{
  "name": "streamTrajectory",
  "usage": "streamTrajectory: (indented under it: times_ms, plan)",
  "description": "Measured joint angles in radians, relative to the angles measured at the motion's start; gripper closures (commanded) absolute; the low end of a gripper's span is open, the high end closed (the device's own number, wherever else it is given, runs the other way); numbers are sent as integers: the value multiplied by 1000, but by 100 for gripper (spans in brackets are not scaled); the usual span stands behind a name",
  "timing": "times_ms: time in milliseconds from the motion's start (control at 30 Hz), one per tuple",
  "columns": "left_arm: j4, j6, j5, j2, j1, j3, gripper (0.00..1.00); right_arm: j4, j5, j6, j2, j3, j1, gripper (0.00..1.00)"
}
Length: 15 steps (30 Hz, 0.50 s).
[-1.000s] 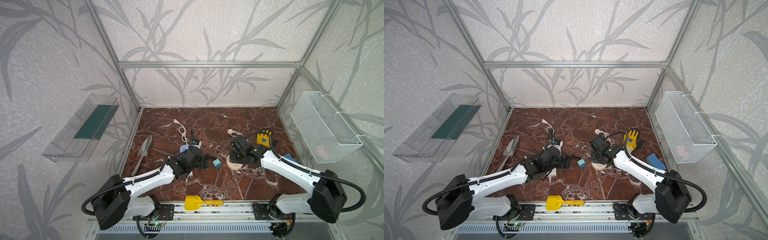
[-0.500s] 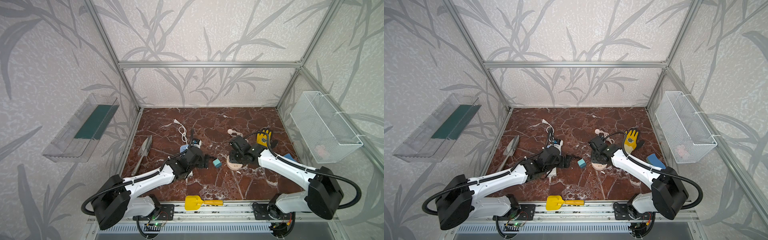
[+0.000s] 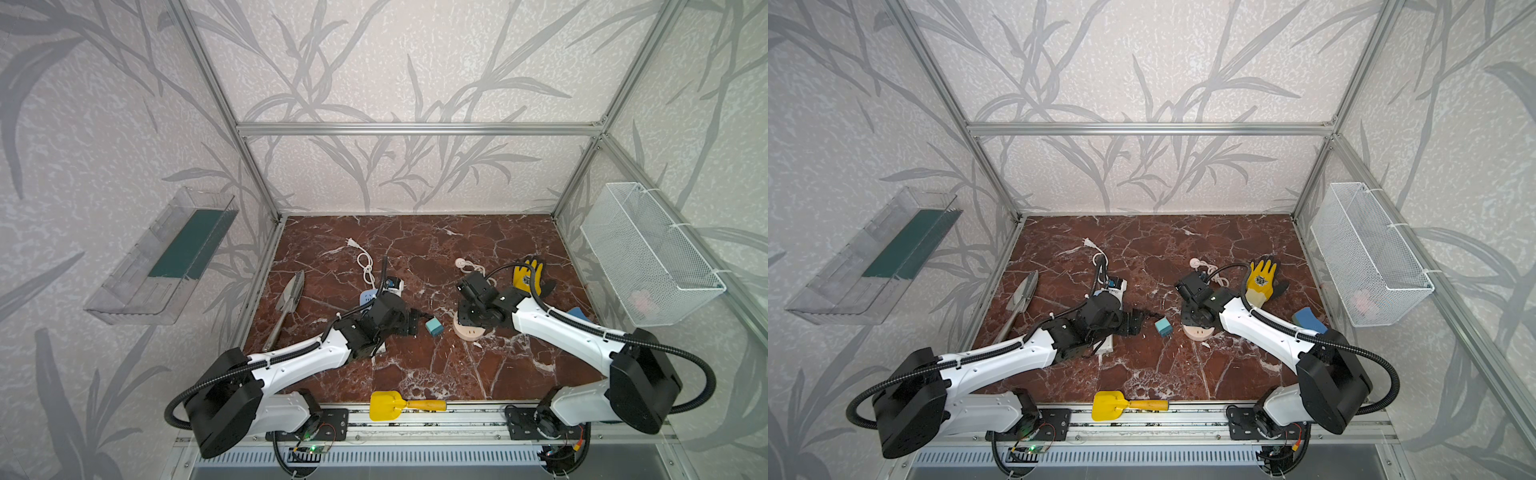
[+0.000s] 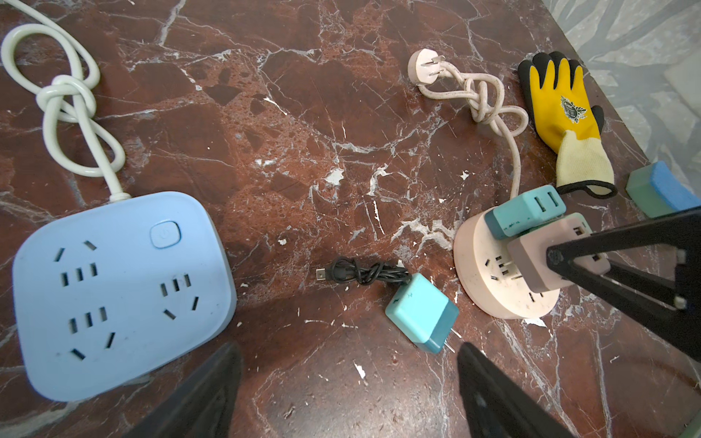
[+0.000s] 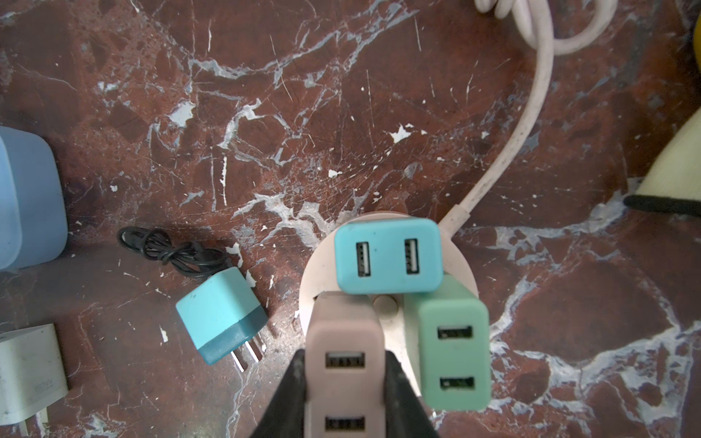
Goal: Insert plugs into power strip
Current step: Insert the plug into the socket.
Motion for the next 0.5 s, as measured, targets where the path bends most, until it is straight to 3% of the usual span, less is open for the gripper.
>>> streamTrajectory:
  times_ms: [500]
  plan:
    - [16,0,16,14,10,-11,12,13,22,-7,20,4,8,100]
